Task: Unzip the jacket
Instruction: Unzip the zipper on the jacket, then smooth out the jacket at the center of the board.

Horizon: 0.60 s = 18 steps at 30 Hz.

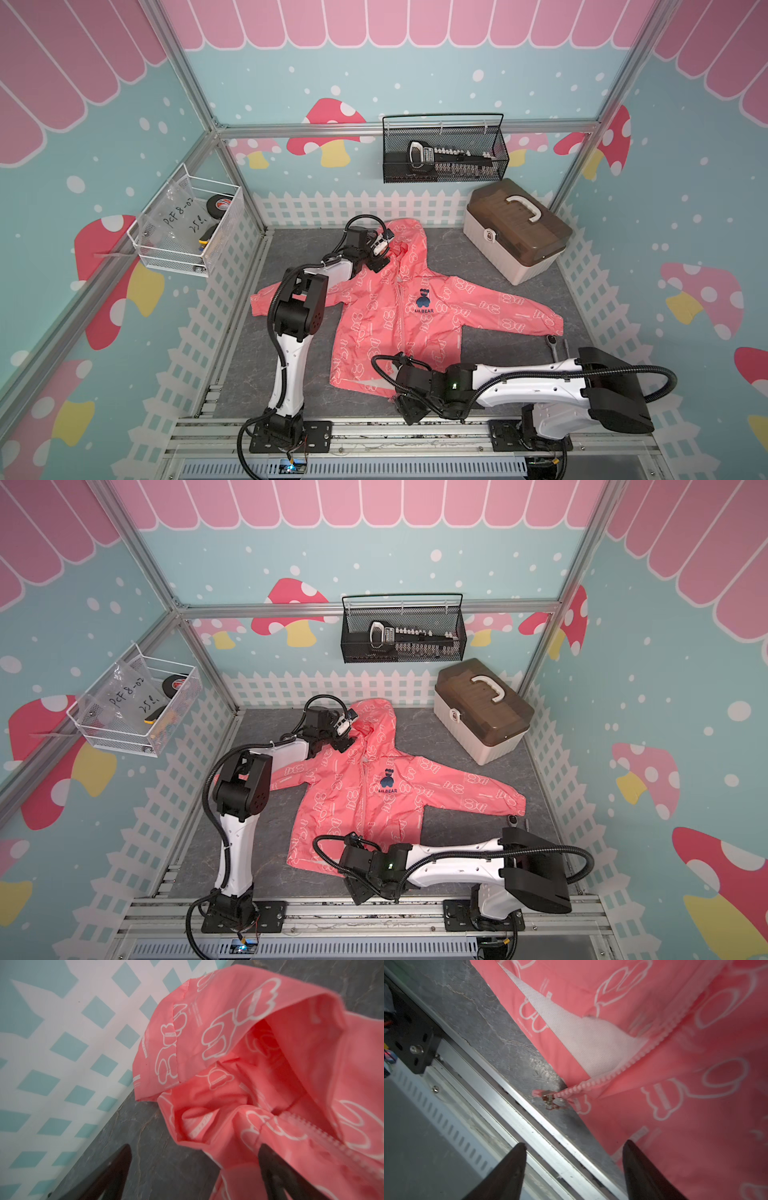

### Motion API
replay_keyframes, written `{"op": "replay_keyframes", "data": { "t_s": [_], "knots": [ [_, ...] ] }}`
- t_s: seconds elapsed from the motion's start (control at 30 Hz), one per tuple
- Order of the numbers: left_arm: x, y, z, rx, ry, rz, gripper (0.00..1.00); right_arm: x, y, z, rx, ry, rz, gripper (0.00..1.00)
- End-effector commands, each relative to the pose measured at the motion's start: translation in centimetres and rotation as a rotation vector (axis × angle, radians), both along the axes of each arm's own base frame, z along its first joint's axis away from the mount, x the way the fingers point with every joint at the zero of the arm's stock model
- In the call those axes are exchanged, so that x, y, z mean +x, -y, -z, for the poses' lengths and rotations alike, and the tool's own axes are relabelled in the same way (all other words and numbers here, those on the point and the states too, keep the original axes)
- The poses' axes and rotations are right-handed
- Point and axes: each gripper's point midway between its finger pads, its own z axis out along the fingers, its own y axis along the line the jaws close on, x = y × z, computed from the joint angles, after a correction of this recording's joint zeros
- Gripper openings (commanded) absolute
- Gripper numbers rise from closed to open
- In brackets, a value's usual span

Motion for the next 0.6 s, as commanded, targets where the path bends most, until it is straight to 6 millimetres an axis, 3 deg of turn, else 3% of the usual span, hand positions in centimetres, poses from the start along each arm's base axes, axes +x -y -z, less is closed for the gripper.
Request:
{"op": "replay_keyframes", "data": {
  "t_s": [0.0,0.17,0.27,0.37,0.43,0.57],
  "knots": [
    [-0.8,0.0,-10.9,-0.144,0.285,-0.026,0.99,3.3,1.6,-2.7,0.002,0.075,0.07,0.81],
    [-6.4,-2.5,-17.4,-0.361,0.34,-0.137,0.99,8.2,3.7,-5.2,0.066,0.123,0.167,0.79],
    [-11.1,-3.0,-18.6,-0.438,0.271,-0.161,0.99,11.0,5.1,-5.3,0.059,0.133,0.227,0.75],
    [-16.2,-1.9,-16.5,-0.348,0.16,-0.167,0.99,13.6,6.7,-4.6,0.085,0.119,0.319,0.71],
    [-20.1,-0.4,-13.8,-0.273,0.08,-0.157,0.99,15.1,7.8,-3.8,0.138,0.098,0.394,0.63],
    [-24.5,-1.6,-10.2,-0.379,-0.101,-0.328,0.99,17.3,9.6,-1.7,0.185,0.054,0.495,0.45]
  ]
}}
